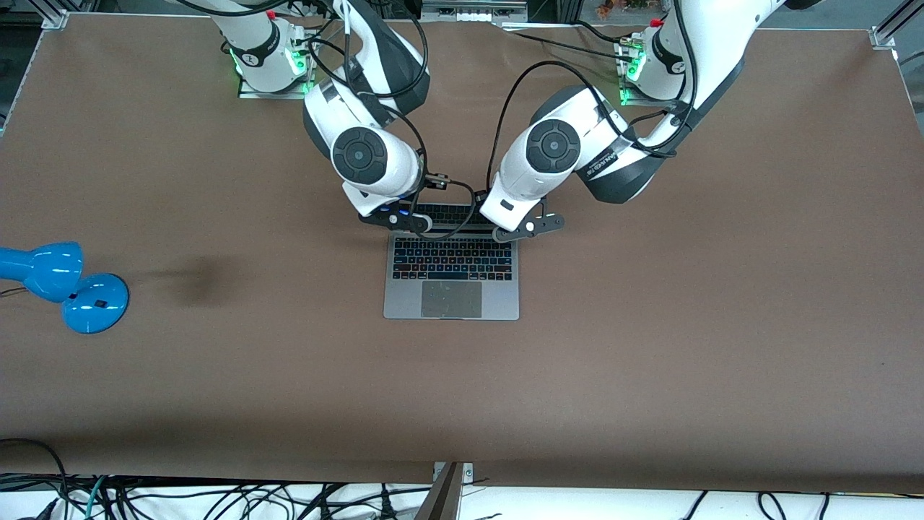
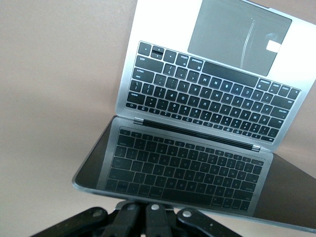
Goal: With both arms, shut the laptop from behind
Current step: 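Lower both grippers to the back of the laptop screen, then push the screen forward with both grippers toward the keyboard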
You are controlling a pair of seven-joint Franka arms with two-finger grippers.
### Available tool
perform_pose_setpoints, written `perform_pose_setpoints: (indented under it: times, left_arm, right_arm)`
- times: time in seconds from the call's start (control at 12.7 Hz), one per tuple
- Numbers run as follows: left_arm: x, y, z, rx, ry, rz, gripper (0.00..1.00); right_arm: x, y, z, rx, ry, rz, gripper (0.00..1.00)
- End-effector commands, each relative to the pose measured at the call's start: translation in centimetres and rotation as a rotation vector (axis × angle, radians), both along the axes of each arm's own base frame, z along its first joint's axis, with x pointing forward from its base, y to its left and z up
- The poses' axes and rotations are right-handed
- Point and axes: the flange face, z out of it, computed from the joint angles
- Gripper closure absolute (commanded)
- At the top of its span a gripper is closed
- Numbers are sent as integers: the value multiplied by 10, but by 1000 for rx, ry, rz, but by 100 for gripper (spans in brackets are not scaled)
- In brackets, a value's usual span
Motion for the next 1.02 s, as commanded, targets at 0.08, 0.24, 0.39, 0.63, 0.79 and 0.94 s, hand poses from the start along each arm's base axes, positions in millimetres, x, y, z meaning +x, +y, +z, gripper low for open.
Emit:
perform_pose_setpoints:
  times: [0.08, 0.24, 0.39, 0.63, 0.79, 0.94]
  left_arm:
    - [7, -2, -10, 22, -28, -11, 100]
    - [15, 0, -13, 18, -28, -5, 100]
    - [17, 1, -21, 24, -23, -7, 100]
    - [22, 7, -35, 41, -17, -5, 100]
    - [28, 5, -34, 36, -26, 0, 100]
    - [32, 7, -37, 46, -31, 11, 100]
  right_arm:
    - [7, -7, 3, 0, -12, 17, 98]
    - [9, -10, 3, -22, -32, 30, 99]
    - [12, -11, 1, -22, -36, 26, 100]
    - [14, -12, -12, -44, -32, 36, 100]
    - [18, -15, -26, -82, -42, 57, 100]
    - [24, -18, -21, -73, -53, 49, 100]
